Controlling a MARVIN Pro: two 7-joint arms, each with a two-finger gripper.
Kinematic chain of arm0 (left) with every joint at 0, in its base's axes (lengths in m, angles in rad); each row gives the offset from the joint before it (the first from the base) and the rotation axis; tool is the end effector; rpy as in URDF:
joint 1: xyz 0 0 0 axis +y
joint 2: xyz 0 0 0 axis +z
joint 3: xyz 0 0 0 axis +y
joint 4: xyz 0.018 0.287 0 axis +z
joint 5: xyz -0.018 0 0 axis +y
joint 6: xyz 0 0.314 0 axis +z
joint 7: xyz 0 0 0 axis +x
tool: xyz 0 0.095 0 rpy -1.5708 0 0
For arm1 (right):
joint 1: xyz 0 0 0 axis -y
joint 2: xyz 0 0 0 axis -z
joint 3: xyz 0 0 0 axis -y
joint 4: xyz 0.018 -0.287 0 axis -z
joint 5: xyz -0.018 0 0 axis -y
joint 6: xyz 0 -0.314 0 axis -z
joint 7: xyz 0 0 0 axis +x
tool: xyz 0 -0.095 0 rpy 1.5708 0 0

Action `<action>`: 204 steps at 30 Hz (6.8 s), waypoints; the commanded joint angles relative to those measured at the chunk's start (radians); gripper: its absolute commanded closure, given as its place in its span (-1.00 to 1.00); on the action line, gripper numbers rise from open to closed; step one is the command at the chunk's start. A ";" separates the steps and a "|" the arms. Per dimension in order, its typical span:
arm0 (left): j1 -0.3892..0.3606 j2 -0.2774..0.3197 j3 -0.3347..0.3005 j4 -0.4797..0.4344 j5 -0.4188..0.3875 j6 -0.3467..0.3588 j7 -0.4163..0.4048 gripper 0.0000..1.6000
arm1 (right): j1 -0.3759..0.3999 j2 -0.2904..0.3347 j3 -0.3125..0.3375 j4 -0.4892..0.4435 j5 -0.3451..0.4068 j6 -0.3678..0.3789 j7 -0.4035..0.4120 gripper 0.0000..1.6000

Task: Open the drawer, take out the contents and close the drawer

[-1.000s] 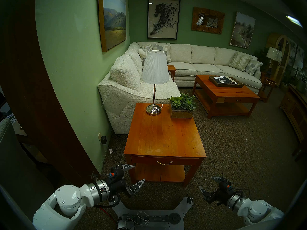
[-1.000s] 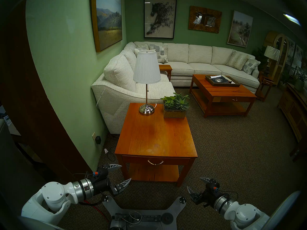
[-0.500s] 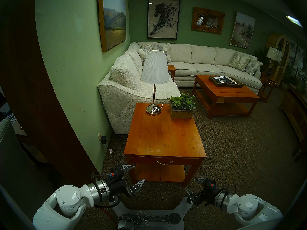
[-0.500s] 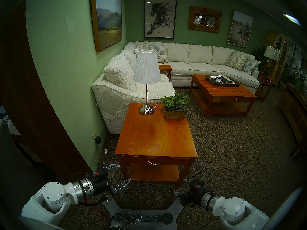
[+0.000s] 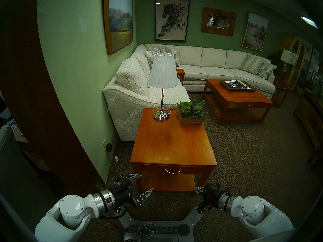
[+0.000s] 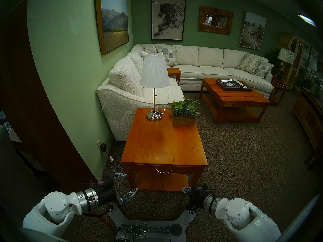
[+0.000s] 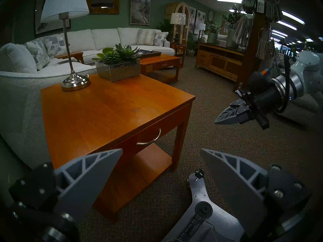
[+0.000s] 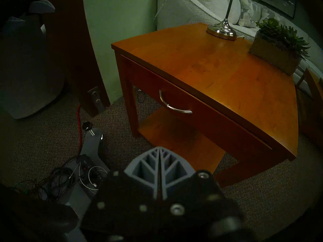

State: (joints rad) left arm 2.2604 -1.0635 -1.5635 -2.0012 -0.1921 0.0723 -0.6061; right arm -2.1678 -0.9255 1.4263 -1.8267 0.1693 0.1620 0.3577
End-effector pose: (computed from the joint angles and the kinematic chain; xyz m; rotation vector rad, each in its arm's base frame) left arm 0.1996 0.0160 -0.3540 2.1146 -0.9059 1.3317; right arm 0.2075 -0.0515 -0.4135 -2.4444 -0.9585 -1.1909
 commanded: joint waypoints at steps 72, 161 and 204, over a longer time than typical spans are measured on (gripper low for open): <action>-0.007 -0.005 -0.005 -0.024 0.004 -0.006 -0.008 -1.00 | 0.737 -0.555 -0.111 0.709 -0.437 0.067 0.060 1.00; -0.003 -0.011 -0.011 -0.031 0.012 -0.002 -0.012 -1.00 | 0.754 -0.562 -0.132 0.765 -0.477 0.268 0.033 1.00; -0.007 -0.016 -0.011 -0.024 0.013 -0.003 -0.017 -1.00 | 0.589 -0.494 -0.164 0.723 -0.443 0.307 0.093 1.00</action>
State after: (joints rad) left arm 2.2607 -1.0806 -1.5720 -2.0008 -0.1784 0.0749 -0.6218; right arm -1.4606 -1.4446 1.2754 -1.1072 -0.2839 0.4392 0.4200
